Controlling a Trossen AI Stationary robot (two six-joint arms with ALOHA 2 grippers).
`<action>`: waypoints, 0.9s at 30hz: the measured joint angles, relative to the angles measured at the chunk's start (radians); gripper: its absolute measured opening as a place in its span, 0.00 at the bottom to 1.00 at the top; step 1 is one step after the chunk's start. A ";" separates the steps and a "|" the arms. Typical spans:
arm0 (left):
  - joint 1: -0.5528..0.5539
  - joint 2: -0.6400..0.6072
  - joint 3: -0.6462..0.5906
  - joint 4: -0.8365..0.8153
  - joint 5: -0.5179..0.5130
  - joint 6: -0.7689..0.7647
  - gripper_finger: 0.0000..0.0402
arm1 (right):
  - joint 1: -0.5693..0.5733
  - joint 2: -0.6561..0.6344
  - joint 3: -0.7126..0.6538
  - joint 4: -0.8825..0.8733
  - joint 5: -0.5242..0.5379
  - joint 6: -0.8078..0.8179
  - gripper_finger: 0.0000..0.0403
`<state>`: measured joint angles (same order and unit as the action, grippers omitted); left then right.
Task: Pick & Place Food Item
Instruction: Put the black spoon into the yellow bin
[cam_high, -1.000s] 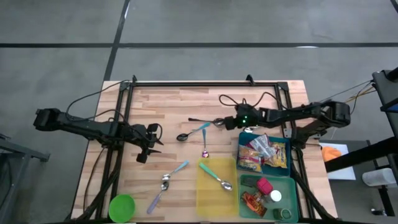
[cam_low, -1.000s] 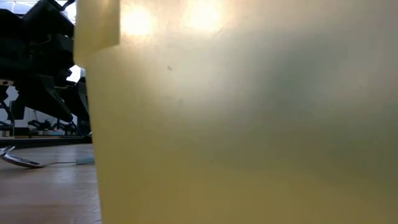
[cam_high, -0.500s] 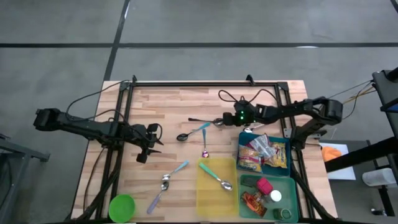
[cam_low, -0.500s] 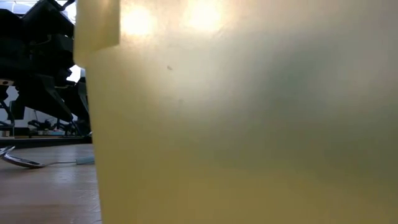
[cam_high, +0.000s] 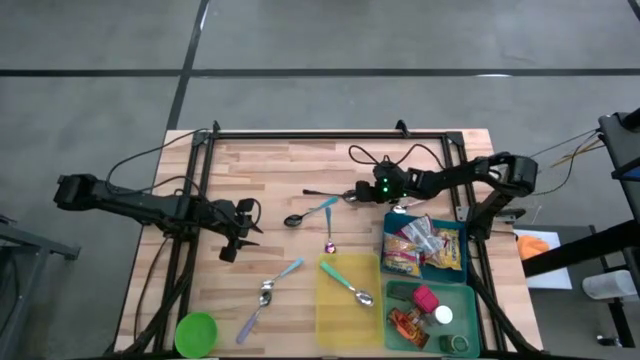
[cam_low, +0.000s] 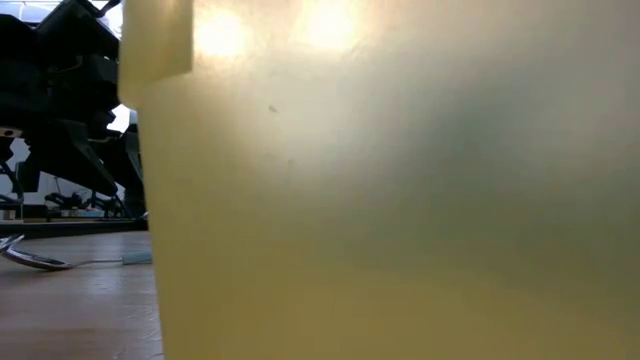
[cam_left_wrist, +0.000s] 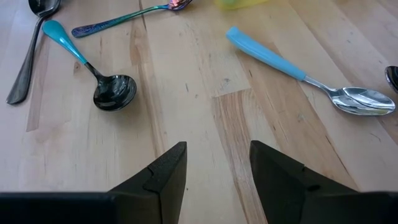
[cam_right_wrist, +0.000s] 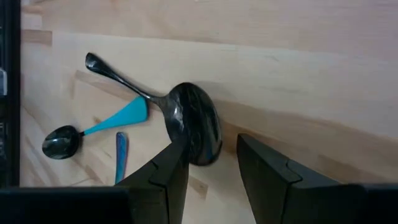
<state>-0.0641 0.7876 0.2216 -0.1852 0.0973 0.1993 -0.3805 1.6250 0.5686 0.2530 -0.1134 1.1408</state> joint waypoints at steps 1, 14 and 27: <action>0.000 0.000 0.000 0.000 0.000 0.000 0.43 | 0.000 0.011 0.000 0.016 0.000 0.000 0.33; 0.000 0.000 0.000 0.000 0.000 0.000 0.43 | 0.000 0.053 0.000 0.087 0.001 -0.015 0.33; 0.000 0.000 0.000 0.000 0.000 0.002 0.43 | 0.001 0.046 0.001 0.054 -0.002 -0.060 0.16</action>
<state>-0.0639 0.7879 0.2218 -0.1853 0.0972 0.2018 -0.3796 1.6711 0.5697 0.3071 -0.1153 1.0812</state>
